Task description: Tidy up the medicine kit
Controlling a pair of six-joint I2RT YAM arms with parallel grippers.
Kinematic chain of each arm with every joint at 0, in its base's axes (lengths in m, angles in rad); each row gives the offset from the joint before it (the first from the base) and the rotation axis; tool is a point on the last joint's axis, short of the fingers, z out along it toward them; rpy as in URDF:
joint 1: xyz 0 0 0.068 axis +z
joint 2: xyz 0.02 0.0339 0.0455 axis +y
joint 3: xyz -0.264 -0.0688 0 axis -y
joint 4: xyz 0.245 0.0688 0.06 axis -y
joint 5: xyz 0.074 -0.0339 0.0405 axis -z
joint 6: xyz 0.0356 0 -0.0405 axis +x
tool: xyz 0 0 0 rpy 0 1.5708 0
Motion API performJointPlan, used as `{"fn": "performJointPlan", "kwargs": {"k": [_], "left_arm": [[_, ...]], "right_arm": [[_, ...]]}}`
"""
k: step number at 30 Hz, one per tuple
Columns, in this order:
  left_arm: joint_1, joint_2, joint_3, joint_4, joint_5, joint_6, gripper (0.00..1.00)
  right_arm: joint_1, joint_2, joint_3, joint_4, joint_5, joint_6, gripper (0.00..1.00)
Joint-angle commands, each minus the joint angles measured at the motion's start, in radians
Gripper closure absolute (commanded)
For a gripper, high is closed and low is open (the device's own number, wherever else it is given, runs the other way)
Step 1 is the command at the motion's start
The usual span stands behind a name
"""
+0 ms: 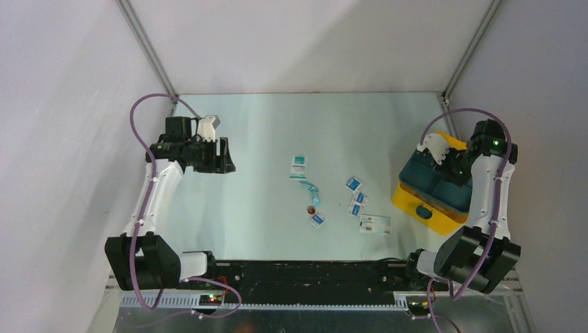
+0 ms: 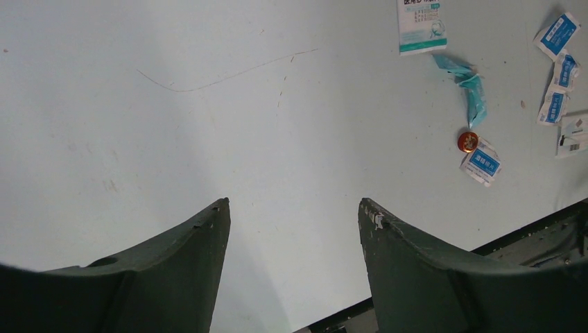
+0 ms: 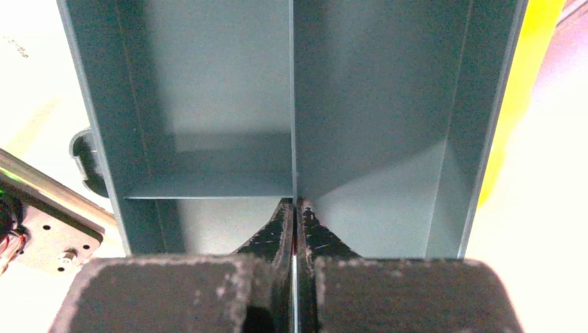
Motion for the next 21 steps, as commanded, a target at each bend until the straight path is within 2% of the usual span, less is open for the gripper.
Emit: {"fn": "performJointPlan", "kwargs": {"k": [1,9,21], "left_arm": [[0.003,-0.015,0.006,0.016,0.021,0.025,0.27],[0.003,-0.018,0.003,0.016,0.018,0.029,0.27],[0.003,-0.030,0.003,0.016,0.005,0.035,0.27]], "right_arm": [[-0.016,0.015,0.009,-0.009,-0.017,-0.039,1.00],[-0.079,0.036,0.003,-0.032,-0.080,-0.098,1.00],[-0.104,0.098,-0.023,-0.024,-0.138,-0.123,1.00]]}}
